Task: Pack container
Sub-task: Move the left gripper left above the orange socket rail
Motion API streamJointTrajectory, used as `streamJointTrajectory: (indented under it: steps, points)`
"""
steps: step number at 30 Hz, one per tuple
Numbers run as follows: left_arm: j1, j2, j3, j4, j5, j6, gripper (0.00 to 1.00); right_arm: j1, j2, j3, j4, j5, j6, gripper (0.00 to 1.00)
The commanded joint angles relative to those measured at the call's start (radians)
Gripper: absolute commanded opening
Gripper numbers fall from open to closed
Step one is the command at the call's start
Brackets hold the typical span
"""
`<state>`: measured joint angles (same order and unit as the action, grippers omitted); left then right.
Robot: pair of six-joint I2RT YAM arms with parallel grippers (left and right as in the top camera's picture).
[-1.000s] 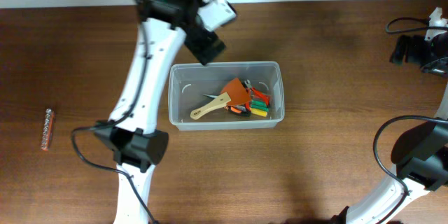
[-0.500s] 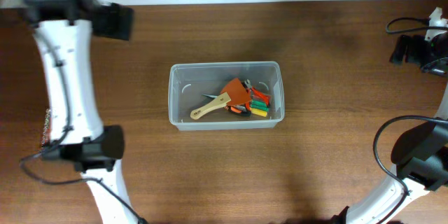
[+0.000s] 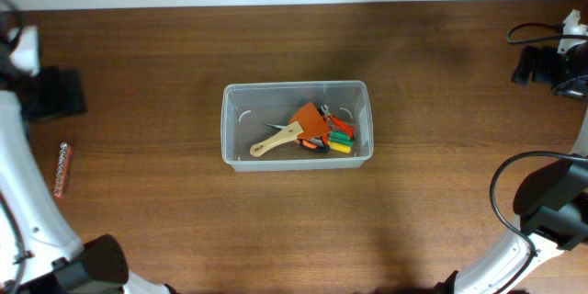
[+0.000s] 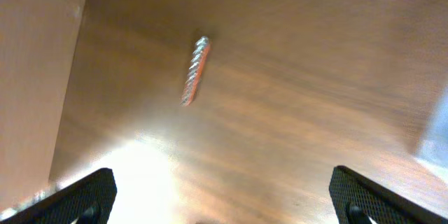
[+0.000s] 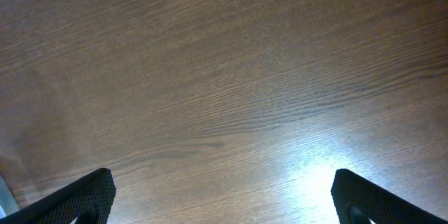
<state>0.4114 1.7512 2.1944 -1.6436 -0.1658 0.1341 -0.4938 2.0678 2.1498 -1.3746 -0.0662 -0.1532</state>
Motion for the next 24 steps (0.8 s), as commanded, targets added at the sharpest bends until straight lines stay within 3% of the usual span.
streamJointTrajectory:
  steps: [1, 4, 8, 13, 19, 24]
  points:
    - [0.102, -0.011, -0.101, 0.063, 0.024, 0.132, 0.99, 0.003, 0.000, -0.005, 0.003, -0.005, 0.009, 0.99]
    - [0.163, -0.011, -0.172, 0.150, 0.112, 0.290, 0.99, 0.003, 0.000, -0.005, 0.003, -0.005, 0.009, 0.98]
    - [0.225, -0.010, -0.246, 0.279, 0.118, 0.298, 0.99, 0.003, 0.000, -0.005, 0.003, -0.005, 0.009, 0.99]
    - [0.240, -0.009, -0.272, 0.301, 0.119, 0.299, 0.99, 0.003, 0.000, -0.005, 0.003, -0.005, 0.009, 0.99]
    - [0.245, 0.009, -0.282, 0.309, 0.209, 0.509, 0.99, 0.003, 0.000, -0.005, 0.003, -0.005, 0.009, 0.99]
    - [0.291, 0.088, -0.305, 0.351, 0.176, 0.526, 0.99, 0.003, 0.000, -0.005, 0.003, -0.005, 0.009, 0.99]
